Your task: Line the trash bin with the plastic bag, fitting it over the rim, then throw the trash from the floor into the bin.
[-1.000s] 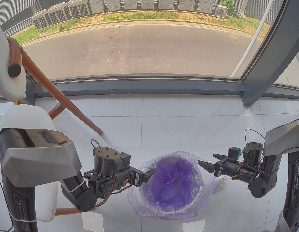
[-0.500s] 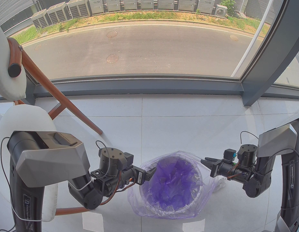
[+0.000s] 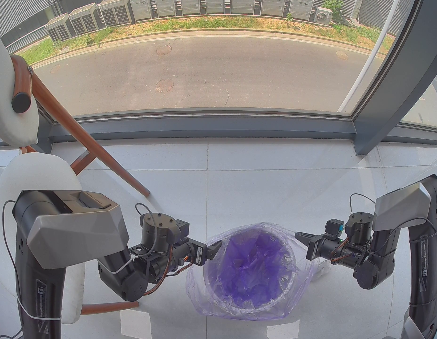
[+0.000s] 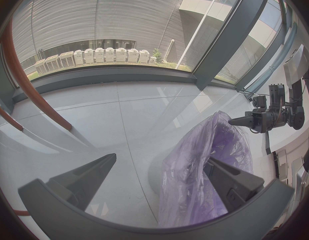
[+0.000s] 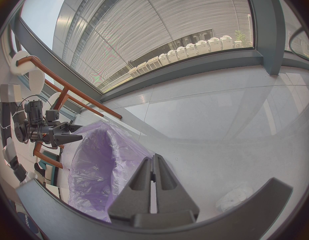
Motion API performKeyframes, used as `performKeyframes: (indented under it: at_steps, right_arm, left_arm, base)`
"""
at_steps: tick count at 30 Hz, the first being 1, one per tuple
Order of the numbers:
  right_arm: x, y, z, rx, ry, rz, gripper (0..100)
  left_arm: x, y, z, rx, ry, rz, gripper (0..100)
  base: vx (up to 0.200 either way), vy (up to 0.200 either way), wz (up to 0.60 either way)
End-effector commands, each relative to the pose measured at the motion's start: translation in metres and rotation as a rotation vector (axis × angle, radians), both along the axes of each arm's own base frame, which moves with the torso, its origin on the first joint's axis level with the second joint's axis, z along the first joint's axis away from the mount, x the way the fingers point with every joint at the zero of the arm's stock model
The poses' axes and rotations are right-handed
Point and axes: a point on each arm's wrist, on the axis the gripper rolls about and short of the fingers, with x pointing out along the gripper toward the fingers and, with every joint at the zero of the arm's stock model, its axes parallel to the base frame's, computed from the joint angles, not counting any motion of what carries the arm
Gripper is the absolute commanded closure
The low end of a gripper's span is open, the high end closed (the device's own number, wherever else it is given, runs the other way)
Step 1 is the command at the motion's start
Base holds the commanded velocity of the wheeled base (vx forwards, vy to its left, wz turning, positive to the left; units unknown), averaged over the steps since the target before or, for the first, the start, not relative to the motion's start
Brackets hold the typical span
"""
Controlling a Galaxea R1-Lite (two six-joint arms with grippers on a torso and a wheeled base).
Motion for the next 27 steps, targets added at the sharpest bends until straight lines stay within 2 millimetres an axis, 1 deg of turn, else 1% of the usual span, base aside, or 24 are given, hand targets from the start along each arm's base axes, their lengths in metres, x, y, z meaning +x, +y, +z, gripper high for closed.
performKeyframes:
  at_steps: [1,6,10,15,17,21,22,23,24,27]
  right_arm:
    - [0.001,0.000,0.003,0.004,-0.018,0.001,100]
    - [0.000,0.000,0.004,0.004,-0.018,-0.001,100]
    - [0.002,0.001,0.005,0.006,-0.025,-0.001,100]
    - [0.007,0.001,0.004,0.009,-0.036,-0.004,100]
    - [0.014,0.001,-0.003,0.008,-0.040,-0.016,100]
    - [0.023,0.001,-0.012,0.008,-0.045,-0.025,100]
    - [0.023,0.001,-0.012,0.008,-0.045,-0.025,100]
    - [0.023,0.001,-0.012,0.008,-0.045,-0.025,100]
    - [0.033,0.003,-0.013,0.012,-0.065,-0.031,100]
    - [0.039,0.005,-0.013,0.008,-0.063,-0.040,100]
  left_arm:
    - [0.001,0.000,-0.002,0.002,0.004,0.003,100]
    - [0.006,-0.002,-0.005,0.002,-0.004,0.013,100]
    - [0.018,-0.005,0.002,-0.019,-0.049,0.037,100]
    - [0.024,-0.006,-0.007,-0.015,-0.044,0.047,100]
    - [0.024,-0.005,-0.017,-0.001,-0.024,0.051,100]
    - [0.027,-0.003,-0.028,0.011,-0.006,0.062,100]
    - [0.027,-0.003,-0.028,0.011,-0.006,0.062,100]
    - [0.034,-0.004,-0.029,0.005,-0.021,0.075,100]
    - [0.037,-0.005,-0.027,-0.002,-0.033,0.082,100]
    - [0.045,-0.007,-0.022,-0.026,-0.060,0.091,100]
  base:
    - [0.000,0.000,0.00]
    - [0.000,0.000,0.00]
    - [0.000,0.000,0.00]
    - [0.000,0.000,0.00]
    - [0.000,0.000,0.00]
    - [0.000,0.000,0.00]
    - [0.000,0.000,0.00]
    - [0.000,0.000,0.00]
    - [0.000,0.000,0.00]
    - [0.000,0.000,0.00]
